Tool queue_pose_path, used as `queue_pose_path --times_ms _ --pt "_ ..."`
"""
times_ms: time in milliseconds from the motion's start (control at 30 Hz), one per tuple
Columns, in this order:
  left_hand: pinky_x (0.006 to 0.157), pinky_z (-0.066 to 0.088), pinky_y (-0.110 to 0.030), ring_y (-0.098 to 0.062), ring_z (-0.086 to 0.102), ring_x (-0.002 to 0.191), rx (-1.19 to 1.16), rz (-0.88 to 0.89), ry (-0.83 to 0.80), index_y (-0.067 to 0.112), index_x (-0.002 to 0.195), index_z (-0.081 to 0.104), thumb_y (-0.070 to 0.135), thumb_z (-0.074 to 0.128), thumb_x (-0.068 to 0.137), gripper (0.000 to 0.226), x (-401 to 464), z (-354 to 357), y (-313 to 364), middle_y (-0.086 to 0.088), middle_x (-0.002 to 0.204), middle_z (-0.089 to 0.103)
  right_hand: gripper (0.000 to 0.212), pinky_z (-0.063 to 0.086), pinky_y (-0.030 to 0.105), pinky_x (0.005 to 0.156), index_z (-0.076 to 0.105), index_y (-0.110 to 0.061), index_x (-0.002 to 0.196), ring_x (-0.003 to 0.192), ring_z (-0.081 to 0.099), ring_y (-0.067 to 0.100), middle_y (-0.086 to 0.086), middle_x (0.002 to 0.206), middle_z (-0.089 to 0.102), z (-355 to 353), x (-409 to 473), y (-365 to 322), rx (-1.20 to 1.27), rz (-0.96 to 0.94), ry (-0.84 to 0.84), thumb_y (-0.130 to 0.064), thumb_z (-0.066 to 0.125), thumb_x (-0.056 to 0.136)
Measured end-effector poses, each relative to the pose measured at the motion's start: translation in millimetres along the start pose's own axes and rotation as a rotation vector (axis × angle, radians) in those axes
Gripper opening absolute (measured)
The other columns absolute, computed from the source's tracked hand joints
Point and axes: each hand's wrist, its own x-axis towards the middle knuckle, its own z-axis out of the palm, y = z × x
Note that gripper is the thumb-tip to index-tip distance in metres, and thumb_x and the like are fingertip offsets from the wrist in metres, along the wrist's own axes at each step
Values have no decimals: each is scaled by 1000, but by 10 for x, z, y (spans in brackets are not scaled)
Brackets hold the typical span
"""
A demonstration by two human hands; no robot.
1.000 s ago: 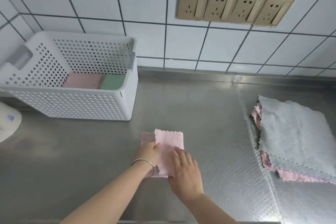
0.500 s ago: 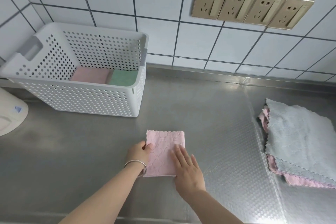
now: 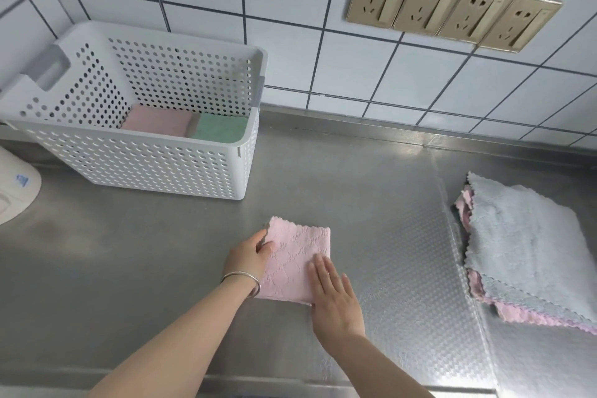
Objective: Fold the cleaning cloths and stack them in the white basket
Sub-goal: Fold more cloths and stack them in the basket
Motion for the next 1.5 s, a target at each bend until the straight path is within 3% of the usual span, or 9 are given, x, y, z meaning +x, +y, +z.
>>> queue_pose_path --times_ms 367,533,633,933,1033,1133,1233,1333,1500 --pt "70 41 -27 -27 61 90 118 49 -28 21 115 60 36 56 89 30 99 -51 -8 -3 99 69 96 46 38 99 41 -13 133 125 50 19 2 137 52 -10 -2 -26 29 -13 56 -12 77 44" --pt "75 42 -26 -22 61 88 60 49 -68 16 115 62 33 64 85 34 101 -64 -32 -2 94 67 68 49 32 89 54 -19 129 117 57 12 -5 135 53 -37 10 11 46 45 -2 -11 30 65" --pt "76 41 -24 -20 62 90 43 48 -66 16 120 60 32 66 84 40 91 -73 -20 -3 101 68 67 50 34 88 58 -18 127 118 56 12 -5 135 53 -48 -7 21 27 55 -4 -11 29 67" --pt "71 38 -23 -17 58 81 40 37 -32 14 118 59 29 68 82 40 78 -41 -12 -4 98 69 74 41 39 103 17 -15 147 132 31 16 -1 152 25 5 -72 53 53 47 -13 -16 30 74" --pt "73 39 -24 -22 61 90 25 45 78 16 122 55 27 69 81 45 36 -14 -49 -3 103 67 68 36 40 109 24 -15 147 138 23 18 -2 153 25 -10 -141 93 31 13 -17 -39 36 85" --pt "89 45 -37 -31 56 105 -7 156 351 10 131 47 13 62 83 50 -35 52 -81 -12 122 50 58 13 32 112 26 -15 146 142 12 15 -1 152 27 -134 -75 175 14 6 74 -44 26 96" --pt "102 37 -39 -27 44 121 257 478 440 8 132 47 14 43 83 50 -140 179 -74 -13 134 45 52 15 31 111 25 -12 145 141 16 14 2 152 27 -232 149 225 81 46 131 -33 24 98" --pt "109 20 -38 -22 28 135 574 738 199 7 136 45 28 33 87 54 -179 345 -48 -7 146 39 53 19 31 108 37 -10 141 140 18 12 3 149 31 -162 327 203 80 89 96 -27 31 91" --pt "109 17 -41 -25 7 143 808 679 61 -1 137 38 44 32 86 68 -49 418 -176 -15 145 39 57 19 38 107 32 -8 139 144 -5 12 4 148 35 70 432 125 19 99 15 -35 32 89"
